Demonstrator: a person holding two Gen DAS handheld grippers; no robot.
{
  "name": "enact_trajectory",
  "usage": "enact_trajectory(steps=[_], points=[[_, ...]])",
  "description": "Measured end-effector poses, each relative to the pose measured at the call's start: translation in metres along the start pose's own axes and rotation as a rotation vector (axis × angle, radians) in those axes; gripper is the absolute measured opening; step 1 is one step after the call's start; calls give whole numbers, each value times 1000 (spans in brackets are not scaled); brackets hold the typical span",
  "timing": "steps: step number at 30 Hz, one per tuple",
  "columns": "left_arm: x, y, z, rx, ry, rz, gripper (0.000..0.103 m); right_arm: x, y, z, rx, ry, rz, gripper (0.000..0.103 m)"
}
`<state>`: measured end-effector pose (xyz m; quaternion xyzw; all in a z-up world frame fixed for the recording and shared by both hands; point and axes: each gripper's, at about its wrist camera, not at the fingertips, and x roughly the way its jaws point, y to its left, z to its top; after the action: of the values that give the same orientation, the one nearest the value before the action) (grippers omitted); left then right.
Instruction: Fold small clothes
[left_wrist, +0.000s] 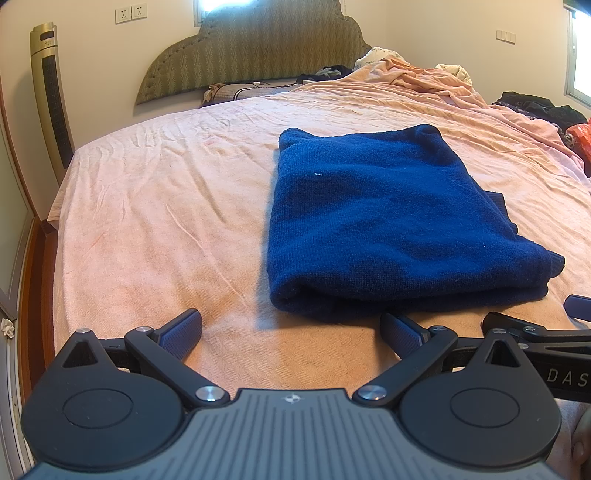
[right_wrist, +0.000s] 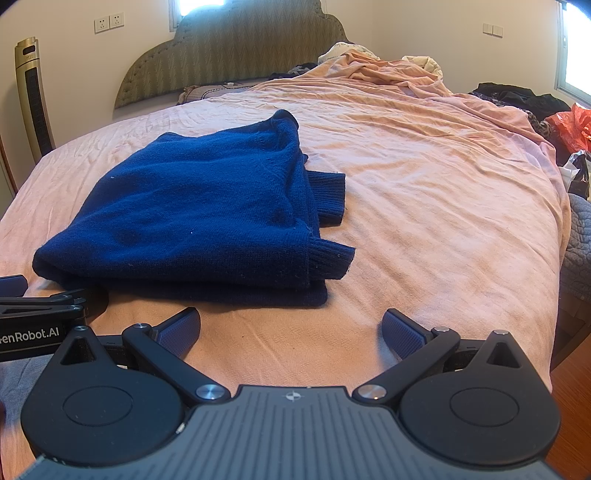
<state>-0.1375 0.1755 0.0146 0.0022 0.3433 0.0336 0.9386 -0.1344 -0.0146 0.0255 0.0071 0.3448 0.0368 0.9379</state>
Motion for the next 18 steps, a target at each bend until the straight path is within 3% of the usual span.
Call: enact_trajectory(steps=[16,18], points=[[-11,-1,0,10,-2,12,103,-9,7,1,-55,1,-16,103],[-21,3,-1,-16,-19,2,103,-20,6,1,-54,-28,22,103]])
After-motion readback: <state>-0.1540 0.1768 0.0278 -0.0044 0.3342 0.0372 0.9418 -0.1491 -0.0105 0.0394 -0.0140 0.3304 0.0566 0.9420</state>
